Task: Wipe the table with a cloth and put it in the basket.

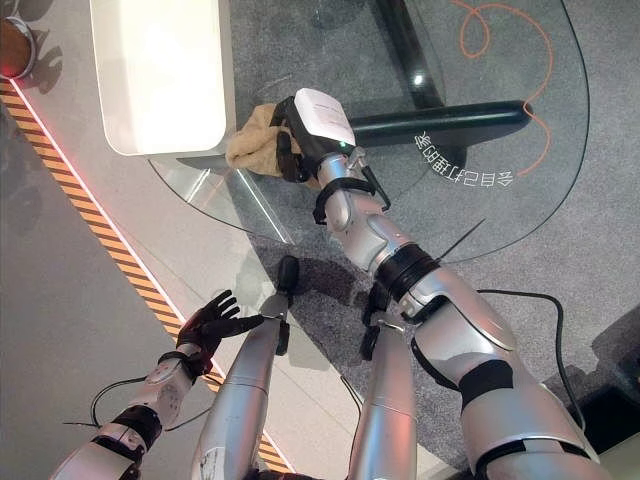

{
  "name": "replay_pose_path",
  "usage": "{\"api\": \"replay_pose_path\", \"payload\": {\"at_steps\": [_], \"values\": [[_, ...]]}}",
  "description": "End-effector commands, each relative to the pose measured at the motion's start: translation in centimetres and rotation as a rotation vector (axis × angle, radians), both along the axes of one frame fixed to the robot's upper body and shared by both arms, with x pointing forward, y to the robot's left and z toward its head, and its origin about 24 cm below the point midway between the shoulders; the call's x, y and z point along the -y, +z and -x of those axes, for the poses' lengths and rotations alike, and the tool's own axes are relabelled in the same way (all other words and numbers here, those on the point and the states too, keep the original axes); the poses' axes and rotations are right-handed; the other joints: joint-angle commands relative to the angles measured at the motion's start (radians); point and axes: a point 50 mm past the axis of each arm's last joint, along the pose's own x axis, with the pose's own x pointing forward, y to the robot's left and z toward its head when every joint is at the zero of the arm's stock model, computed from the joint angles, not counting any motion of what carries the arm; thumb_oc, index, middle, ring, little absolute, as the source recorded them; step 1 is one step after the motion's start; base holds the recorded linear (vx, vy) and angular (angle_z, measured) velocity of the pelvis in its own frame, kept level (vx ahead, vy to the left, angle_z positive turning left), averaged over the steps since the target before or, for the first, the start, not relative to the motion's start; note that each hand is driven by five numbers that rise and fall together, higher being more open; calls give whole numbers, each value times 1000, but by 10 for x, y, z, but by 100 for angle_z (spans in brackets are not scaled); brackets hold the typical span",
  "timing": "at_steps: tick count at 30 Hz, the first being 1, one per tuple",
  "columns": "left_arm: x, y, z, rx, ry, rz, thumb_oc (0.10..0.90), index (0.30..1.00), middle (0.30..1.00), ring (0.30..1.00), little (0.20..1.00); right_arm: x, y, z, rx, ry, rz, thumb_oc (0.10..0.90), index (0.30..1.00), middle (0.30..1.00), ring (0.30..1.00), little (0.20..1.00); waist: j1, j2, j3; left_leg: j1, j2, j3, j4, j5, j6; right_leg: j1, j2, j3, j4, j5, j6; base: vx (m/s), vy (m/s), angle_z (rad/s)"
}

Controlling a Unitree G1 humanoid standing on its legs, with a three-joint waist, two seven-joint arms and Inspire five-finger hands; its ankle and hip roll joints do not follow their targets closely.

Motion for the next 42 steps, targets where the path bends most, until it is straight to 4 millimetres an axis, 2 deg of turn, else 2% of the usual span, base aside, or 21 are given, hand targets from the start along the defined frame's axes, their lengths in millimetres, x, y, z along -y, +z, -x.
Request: {"api": "replay_pose_path", "payload": {"at_steps": [1, 7, 9, 10, 13, 14, 16, 22, 24, 34, 42], "values": [[4, -11, 13, -24, 11, -4, 800, 900, 900, 900, 900, -58, 46, 35, 215, 259, -12, 100, 300, 300, 300, 200, 0, 46, -21, 23, -93, 60, 23, -42, 99, 27, 49, -85, -54, 22, -25, 0, 0, 0], [4, -12, 13, -24, 9, -1, 800, 900, 900, 900, 900, -48, 45, 29, 253, 166, -7, 100, 300, 300, 300, 200, -2, 48, -21, 24, -94, 61, 24, -40, 100, 27, 49, -83, -55, 25, -24, 0, 0, 0], [3, -12, 14, -26, 5, -2, 800, 900, 900, 900, 900, -32, 51, 19, 292, 63, -31, 100, 300, 300, 300, 200, 1, 50, -21, 23, -93, 61, 26, -42, 99, 29, 45, -83, -55, 26, -24, 34, -5, 1], [3, -16, 18, -37, 3, -2, 800, 900, 900, 900, 900, -24, 48, 15, 291, 29, -43, 100, 300, 300, 300, 200, 1, 49, -21, 45, -94, 59, 40, -79, 95, 47, 43, -74, -34, -11, -15, 73, -10, 4], [2, -16, 18, -37, 3, -6, 800, 900, 900, 900, 900, 6, 60, 3, 345, -107, -101, 100, 300, 300, 300, 200, 5, 51, -21, 45, -91, 56, 41, -82, 94, 47, 38, -77, -31, -9, -13, 24, -4, 1], [2, -16, 18, -37, 3, -6, 800, 900, 900, 900, 900, 9, 61, 2, 351, -119, -108, 100, 300, 300, 300, 200, 6, 51, -21, 45, -91, 56, 42, -82, 94, 47, 38, -78, -30, -9, -13, 0, 0, 0], [2, -16, 19, -40, 7, -10, 800, 900, 900, 900, 900, 36, 73, -4, 400, -225, -174, 100, 300, 300, 300, 200, 8, 51, -21, 47, -89, 53, 43, -85, 94, 49, 36, -80, -27, -9, -12, 0, 0, 0], [-3, -16, 20, -35, 17, -5, 800, 900, 900, 900, 900, 88, 95, -5, 493, -396, -327, 100, 300, 300, 300, 200, 8, 53, -21, 44, -87, 50, 50, -96, 96, 46, 35, -83, -18, -14, -11, 0, 0, 0], [-5, -15, 19, -36, 25, -1, 800, 900, 900, 900, 900, 99, 99, -3, 523, -417, -366, 100, 300, 300, 300, 200, 3, 53, -21, 39, -87, 49, 56, -100, 98, 42, 36, -80, -13, -16, -12, 0, 0, 0], [-12, -14, 20, -36, 54, 7, 800, 900, 900, 900, 900, 125, 108, 7, 609, -434, -453, 100, 300, 300, 300, 200, -19, 46, -21, 34, -83, 54, 63, -109, 104, 34, 44, -71, -9, -23, -13, 0, 0, 0], [-16, -7, 15, 17, 92, 14, 800, 900, 900, 900, 900, 129, 112, 11, 635, -418, -471, 100, 300, 300, 300, 200, -27, 43, -21, 29, -83, 54, 70, -115, 105, 31, 48, -66, -6, -30, -15, -1, 0, 0]]}}
